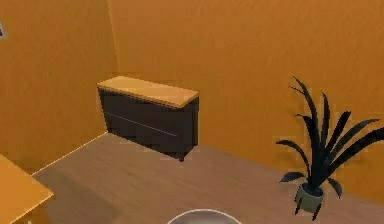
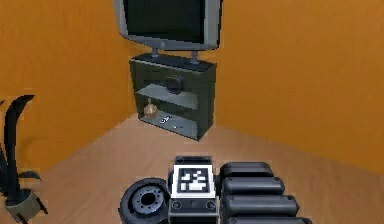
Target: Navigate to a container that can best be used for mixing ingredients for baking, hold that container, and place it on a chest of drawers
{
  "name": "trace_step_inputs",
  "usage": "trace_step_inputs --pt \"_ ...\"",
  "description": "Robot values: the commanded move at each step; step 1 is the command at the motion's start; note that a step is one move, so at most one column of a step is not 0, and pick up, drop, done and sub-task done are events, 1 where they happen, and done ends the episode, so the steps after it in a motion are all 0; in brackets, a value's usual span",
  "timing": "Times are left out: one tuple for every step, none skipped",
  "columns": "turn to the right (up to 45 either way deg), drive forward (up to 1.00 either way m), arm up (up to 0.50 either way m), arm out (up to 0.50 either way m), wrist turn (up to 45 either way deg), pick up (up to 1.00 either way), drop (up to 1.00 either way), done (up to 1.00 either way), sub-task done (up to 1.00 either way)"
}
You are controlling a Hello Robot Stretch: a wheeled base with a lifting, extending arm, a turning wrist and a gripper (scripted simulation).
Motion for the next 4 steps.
trace_step_inputs --pt "0.0 0.60 0.00 0.00 0.0 0.00 0.00 0.00 0.00" --pt "-18.0 0.00 0.00 0.00 0.0 0.00 0.00 0.00 0.00" --pt "0.0 0.45 0.00 0.00 0.0 0.00 0.00 0.00 0.00" --pt "-36.0 0.00 0.00 0.00 0.0 0.00 0.00 0.00 0.00"
